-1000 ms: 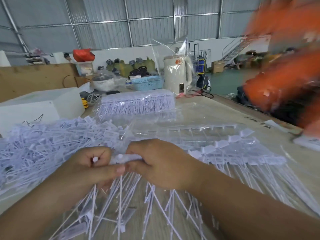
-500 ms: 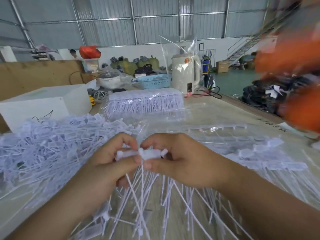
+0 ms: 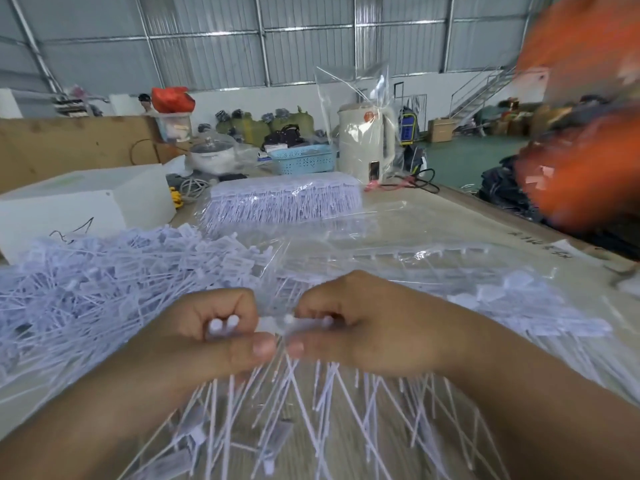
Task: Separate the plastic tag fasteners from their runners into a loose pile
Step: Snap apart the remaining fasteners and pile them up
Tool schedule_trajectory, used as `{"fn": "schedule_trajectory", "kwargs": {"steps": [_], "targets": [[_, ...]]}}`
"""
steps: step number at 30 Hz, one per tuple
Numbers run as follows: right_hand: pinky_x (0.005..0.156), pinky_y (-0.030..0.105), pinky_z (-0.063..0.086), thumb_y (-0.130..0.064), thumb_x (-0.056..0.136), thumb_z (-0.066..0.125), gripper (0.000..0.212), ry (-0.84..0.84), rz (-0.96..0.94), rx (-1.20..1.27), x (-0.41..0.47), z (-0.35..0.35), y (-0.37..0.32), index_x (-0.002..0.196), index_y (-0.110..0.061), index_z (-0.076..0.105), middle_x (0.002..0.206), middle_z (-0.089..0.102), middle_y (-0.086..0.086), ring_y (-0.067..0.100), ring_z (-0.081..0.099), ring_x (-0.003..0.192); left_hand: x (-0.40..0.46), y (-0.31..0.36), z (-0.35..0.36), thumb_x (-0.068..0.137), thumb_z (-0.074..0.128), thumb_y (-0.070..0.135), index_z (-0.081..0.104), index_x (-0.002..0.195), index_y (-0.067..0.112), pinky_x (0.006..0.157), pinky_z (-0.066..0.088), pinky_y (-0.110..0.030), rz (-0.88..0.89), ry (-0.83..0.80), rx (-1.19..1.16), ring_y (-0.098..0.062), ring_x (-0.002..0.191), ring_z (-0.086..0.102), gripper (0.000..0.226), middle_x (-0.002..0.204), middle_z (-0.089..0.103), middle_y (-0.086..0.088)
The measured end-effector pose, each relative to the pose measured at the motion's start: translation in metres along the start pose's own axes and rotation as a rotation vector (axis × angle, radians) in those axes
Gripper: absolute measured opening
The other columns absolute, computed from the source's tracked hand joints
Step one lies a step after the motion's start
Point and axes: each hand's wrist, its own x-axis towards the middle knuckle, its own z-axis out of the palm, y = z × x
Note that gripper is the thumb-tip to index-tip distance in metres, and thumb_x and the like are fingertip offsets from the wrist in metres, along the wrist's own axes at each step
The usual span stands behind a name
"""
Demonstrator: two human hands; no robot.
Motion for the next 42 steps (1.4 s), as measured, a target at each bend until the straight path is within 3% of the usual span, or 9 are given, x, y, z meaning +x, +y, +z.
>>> {"fn": "schedule_trajectory", "kwargs": {"steps": [2,10,15,21,24,29,32,38,42], "targets": [[0.052,0.022,0.032,-0.034,0.092,0.064,0.031,0.029,-0.001,0.047,0.001,-0.001,0.0,0.08,-0.006,0.061,0.06,0.044,-0.008,0.003,0.041,0.051,-0.001,0.002,0.001,0.043,0.091,0.057,0.042,0.052,0.022,0.057,0.024,-0.029,-0.02,0.01,0.049,-0.021,0.057,0.028,0.061,0.062,0.035,-0.025],[0.049,0.028,0.029,-0.034,0.099,0.051,0.034,0.478,-0.027,-0.009,0.009,0.022,-0.008,0.069,-0.021,0.044,0.053,0.038,-0.006,0.009,0.036,0.047,0.012,-0.002,0.033,0.053,0.076,0.045,0.033,0.052,0.022,0.06,0.025,-0.038,0.067,0.522,0.051,-0.031,0.052,0.024,0.049,0.053,0.022,-0.003],[0.041,0.016,0.028,-0.033,0.1,0.05,0.04,0.741,0.028,0.35,0.009,0.005,0.002,0.065,-0.016,0.041,0.046,0.04,-0.013,0.003,0.032,0.04,0.01,-0.002,0.019,0.054,0.081,0.04,0.034,0.052,0.021,0.065,0.027,-0.044,0.047,0.666,-0.172,-0.026,0.052,0.023,0.051,0.052,0.025,-0.002],[0.053,0.028,0.03,-0.033,0.091,0.059,0.013,0.22,-0.144,0.473,0.002,0.008,0.005,0.087,-0.021,0.061,0.061,0.051,-0.003,0.013,0.038,0.054,0.005,-0.003,0.013,0.058,0.077,0.033,0.066,0.08,0.02,0.057,0.032,-0.031,0.028,0.24,-0.2,-0.014,0.042,0.04,0.028,0.052,0.042,-0.001],[0.059,0.035,0.031,-0.034,0.09,0.059,0.019,0.192,-0.177,0.46,0.003,0.016,0.001,0.097,-0.017,0.054,0.069,0.055,0.018,0.018,0.04,0.059,0.0,0.003,0.016,0.063,0.074,0.024,0.07,0.099,0.021,0.048,0.04,-0.027,0.004,0.014,-0.199,-0.014,0.044,0.042,0.037,0.055,0.045,-0.005],[0.06,0.035,0.034,-0.026,0.093,0.065,0.019,0.212,-0.168,0.472,0.002,0.013,0.002,0.105,-0.019,0.052,0.066,0.055,0.003,0.019,0.042,0.061,-0.004,0.008,0.012,0.067,0.071,0.008,0.068,0.116,0.016,0.049,0.042,-0.025,-0.042,-0.199,-0.414,-0.01,0.042,0.041,0.05,0.047,0.046,0.002],[0.056,0.038,0.034,-0.033,0.09,0.065,0.022,0.158,-0.194,0.409,0.001,0.014,0.001,0.101,-0.018,0.054,0.072,0.059,0.02,0.024,0.043,0.058,-0.003,0.008,0.013,0.065,0.073,0.011,0.072,0.096,0.008,0.046,0.041,-0.019,-0.023,-0.149,-0.404,-0.007,0.042,0.044,0.031,0.052,0.051,0.001],[0.056,0.021,0.033,-0.04,0.094,0.06,0.037,-0.018,-0.062,0.183,-0.002,-0.002,0.008,0.068,-0.015,0.053,0.056,0.04,-0.013,0.003,0.038,0.052,-0.002,0.005,0.009,0.05,0.088,0.05,0.061,0.065,0.014,0.049,0.031,-0.023,-0.011,0.073,-0.099,-0.012,0.049,0.043,0.047,0.056,0.045,-0.002],[0.048,0.016,0.028,-0.033,0.095,0.06,0.039,0.09,-0.046,0.182,0.002,-0.001,0.008,0.067,-0.008,0.05,0.052,0.037,-0.013,0.003,0.034,0.048,0.003,0.009,0.024,0.047,0.085,0.031,0.051,0.058,0.02,0.05,0.031,-0.019,-0.007,0.227,-0.051,-0.014,0.055,0.039,0.037,0.059,0.041,0.0]]}}
